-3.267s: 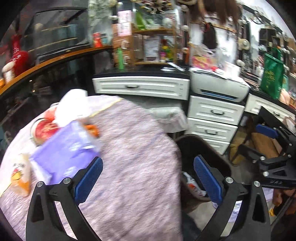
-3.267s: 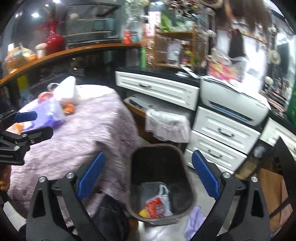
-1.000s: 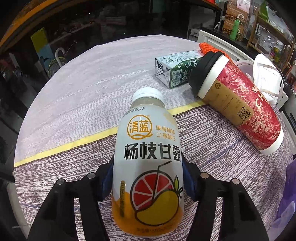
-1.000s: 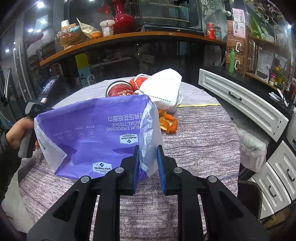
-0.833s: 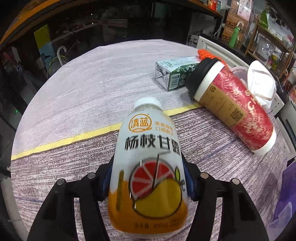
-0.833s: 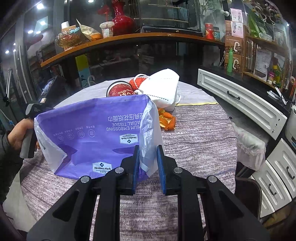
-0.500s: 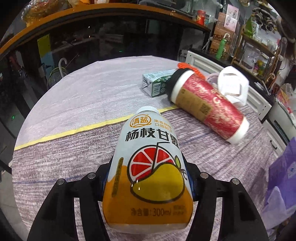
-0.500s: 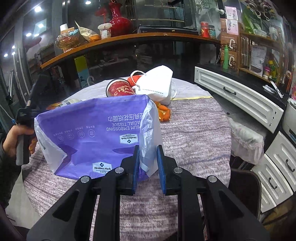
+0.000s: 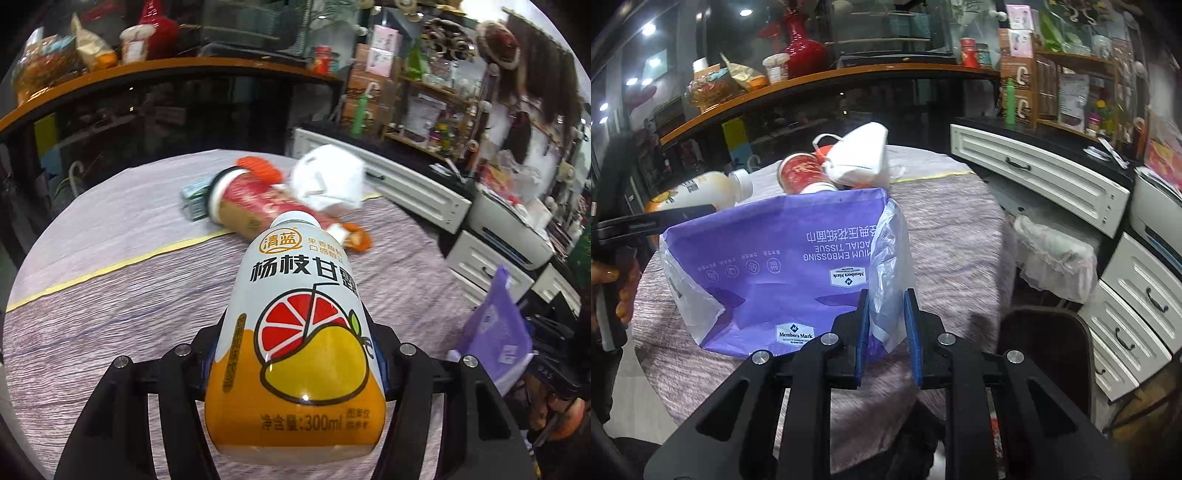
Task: Collect trash
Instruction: 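Carry the bag and bottle to the black bin and release both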
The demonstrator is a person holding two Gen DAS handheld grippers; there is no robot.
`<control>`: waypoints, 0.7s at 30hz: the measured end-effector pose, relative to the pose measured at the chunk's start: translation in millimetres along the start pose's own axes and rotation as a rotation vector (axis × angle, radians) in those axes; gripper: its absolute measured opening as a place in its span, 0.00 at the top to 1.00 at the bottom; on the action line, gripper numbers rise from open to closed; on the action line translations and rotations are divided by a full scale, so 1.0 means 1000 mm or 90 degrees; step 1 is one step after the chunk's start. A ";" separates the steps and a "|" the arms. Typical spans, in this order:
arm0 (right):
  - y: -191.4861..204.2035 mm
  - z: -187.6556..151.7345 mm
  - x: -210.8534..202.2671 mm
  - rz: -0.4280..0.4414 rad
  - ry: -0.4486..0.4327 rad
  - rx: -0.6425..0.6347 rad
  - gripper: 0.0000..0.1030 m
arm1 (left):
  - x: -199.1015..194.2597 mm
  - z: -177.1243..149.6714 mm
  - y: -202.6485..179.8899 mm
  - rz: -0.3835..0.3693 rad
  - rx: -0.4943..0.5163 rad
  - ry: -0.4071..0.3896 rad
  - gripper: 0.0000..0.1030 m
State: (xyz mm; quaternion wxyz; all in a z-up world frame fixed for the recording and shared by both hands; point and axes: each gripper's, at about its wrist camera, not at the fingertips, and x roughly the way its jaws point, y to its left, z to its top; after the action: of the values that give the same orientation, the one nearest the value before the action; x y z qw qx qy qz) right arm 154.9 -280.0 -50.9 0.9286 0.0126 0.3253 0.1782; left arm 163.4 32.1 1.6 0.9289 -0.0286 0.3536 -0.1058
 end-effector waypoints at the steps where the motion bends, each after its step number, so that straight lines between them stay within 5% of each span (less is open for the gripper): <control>1: -0.004 -0.002 -0.002 -0.005 -0.001 0.005 0.81 | 0.000 0.000 -0.008 -0.009 0.006 -0.002 0.41; 12: -0.084 -0.029 -0.028 -0.103 0.001 0.093 0.81 | 0.023 0.001 -0.100 -0.108 0.061 -0.012 0.41; 21: -0.155 -0.062 -0.008 -0.213 0.051 0.157 0.81 | 0.040 0.001 -0.173 -0.181 0.111 -0.006 0.41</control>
State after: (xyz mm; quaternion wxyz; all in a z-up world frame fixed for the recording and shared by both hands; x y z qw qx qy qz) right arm 161.7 -433.6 -116.2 0.9229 0.0648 0.3790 -0.0196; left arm 162.6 -145.2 -1.3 0.9053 0.0016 0.3312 -0.2660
